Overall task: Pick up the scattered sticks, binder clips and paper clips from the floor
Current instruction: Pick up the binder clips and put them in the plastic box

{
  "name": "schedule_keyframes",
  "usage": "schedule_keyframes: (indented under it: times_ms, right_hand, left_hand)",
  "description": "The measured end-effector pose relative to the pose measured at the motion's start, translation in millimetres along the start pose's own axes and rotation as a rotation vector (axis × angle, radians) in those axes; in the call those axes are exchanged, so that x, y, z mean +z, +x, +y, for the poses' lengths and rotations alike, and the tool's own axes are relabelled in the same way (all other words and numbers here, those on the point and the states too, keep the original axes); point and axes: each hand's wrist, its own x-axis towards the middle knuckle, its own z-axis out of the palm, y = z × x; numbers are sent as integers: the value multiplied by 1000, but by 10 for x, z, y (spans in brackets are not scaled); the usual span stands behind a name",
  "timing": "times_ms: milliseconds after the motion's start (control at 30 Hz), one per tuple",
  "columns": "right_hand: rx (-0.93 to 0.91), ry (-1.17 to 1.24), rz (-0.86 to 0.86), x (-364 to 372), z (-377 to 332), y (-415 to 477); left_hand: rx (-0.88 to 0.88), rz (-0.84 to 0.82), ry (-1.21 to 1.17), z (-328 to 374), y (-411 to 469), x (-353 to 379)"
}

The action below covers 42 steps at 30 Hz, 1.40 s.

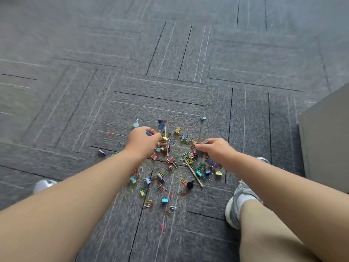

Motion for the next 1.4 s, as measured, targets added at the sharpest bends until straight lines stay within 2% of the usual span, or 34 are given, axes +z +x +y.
schedule_keyframes:
  times_ms: [200,300,367,533,667,800,933,1200,1300,1400]
  right_hand:
    - [17,-39,85,-357,-236,-832]
    - [5,-4,188,-750,-406,-1494]
    - [-55,6,271,-1089,-600,-2022]
    - [-264,72,487,-1816,-1118,-3768]
    - [-372,50,624,-2018,-1219,-5200]
    - [-464,-6,810,-2218,-939,-6274]
    - [-398,-36,973,-2394,-324,-7207]
    - [-307,85,1341,-2753,753,-8556]
    - [-372,150,1541,-2871,1018,-8973]
    - [-347,183,1752,-2890,1363,-9290]
  left_hand:
    - [55,-34,-30,233,-647,-356]
    - [121,0,6,648,-1015,-636]
    - [172,-2,-60,1137,-1305,-850]
    - [496,-1,-103,2445,-2501,-1184]
    - [710,-46,-135,3056,-3722,-1144]
    - [838,-125,-178,3285,-4729,-932]
    - [950,-184,-138,3419,-5531,-714]
    - [1133,-315,-143,3784,-6572,-298]
    - [1174,-401,-204,4043,-6871,-40]
    - [1238,-493,-231,4161,-7229,351]
